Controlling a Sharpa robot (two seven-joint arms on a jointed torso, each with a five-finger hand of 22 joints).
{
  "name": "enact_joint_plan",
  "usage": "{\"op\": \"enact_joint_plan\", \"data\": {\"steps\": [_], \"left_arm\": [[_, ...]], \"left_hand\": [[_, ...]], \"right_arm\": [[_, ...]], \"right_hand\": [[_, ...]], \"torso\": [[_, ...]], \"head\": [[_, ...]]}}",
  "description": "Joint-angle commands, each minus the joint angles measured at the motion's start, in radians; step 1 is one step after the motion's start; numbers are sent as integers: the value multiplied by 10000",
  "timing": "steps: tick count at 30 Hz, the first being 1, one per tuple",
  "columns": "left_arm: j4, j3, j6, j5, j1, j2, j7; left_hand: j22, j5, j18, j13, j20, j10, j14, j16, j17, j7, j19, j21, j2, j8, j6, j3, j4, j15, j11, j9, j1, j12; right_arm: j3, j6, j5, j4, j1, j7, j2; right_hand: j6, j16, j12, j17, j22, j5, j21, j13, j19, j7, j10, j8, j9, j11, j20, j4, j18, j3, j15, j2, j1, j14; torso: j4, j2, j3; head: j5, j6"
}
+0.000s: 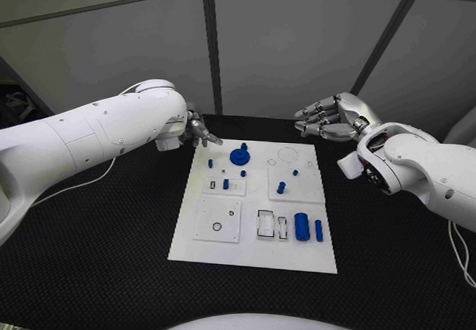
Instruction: Assemble the parts on the task board
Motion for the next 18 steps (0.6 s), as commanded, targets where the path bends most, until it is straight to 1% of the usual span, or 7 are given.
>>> {"op": "enact_joint_plan", "data": {"steps": [1,5,8,15,18], "left_arm": [[-250,-34,587,-225,2,130,49],[-454,-81,719,-256,-35,265,50],[-527,-115,843,-263,-68,327,47],[-573,-151,1027,-252,-141,376,42],[-555,-170,1157,-244,-160,375,36]], "left_hand": [[13,-26,-152,-24,10,12,592,59,1203,-1,97,21,27,-86,111,-121,38,38,39,-51,124,30],[83,-20,-167,-3,12,35,607,100,1256,-6,132,77,74,-100,153,-168,79,37,35,-84,166,68],[146,-11,-180,26,12,69,623,138,1307,-16,166,128,115,-106,203,-206,110,33,28,-110,211,113],[218,-2,-194,81,8,128,646,190,1373,-32,206,186,175,-117,279,-264,148,23,13,-152,288,190],[300,5,-209,146,0,200,672,247,1448,-59,250,252,238,-117,386,-326,181,7,-9,-191,372,277]], "right_arm": [[6,57,-8,11,16,75,16],[6,65,-8,7,16,78,32],[6,73,-8,4,16,80,47],[6,83,-8,-3,16,79,59],[6,88,-8,-7,16,76,65]], "right_hand": [[-41,-57,-59,-18,-15,54,-72,-10,21,37,-10,-66,-4,29,48,39,24,40,52,-29,-86,4],[-41,-62,-60,-18,-19,55,-79,-14,20,38,-13,-65,-3,30,50,40,24,45,53,-19,-88,2],[-41,-62,-60,-18,-19,55,-79,-14,20,38,-13,-65,-3,30,50,40,24,45,53,-19,-88,2],[-41,-64,-60,-19,-20,56,-81,-15,21,38,-13,-65,-2,30,50,39,25,48,53,-17,-87,2],[-40,-68,-61,-19,-23,58,-86,-18,21,37,-15,-64,-1,29,52,36,25,55,53,-9,-81,2]], "torso": [[2,-9,-6],[12,-14,-1],[10,-19,-6],[14,-21,2],[13,-24,6]], "head": [[41,-12],[63,-20],[67,-26],[61,-36],[77,-32]]}}
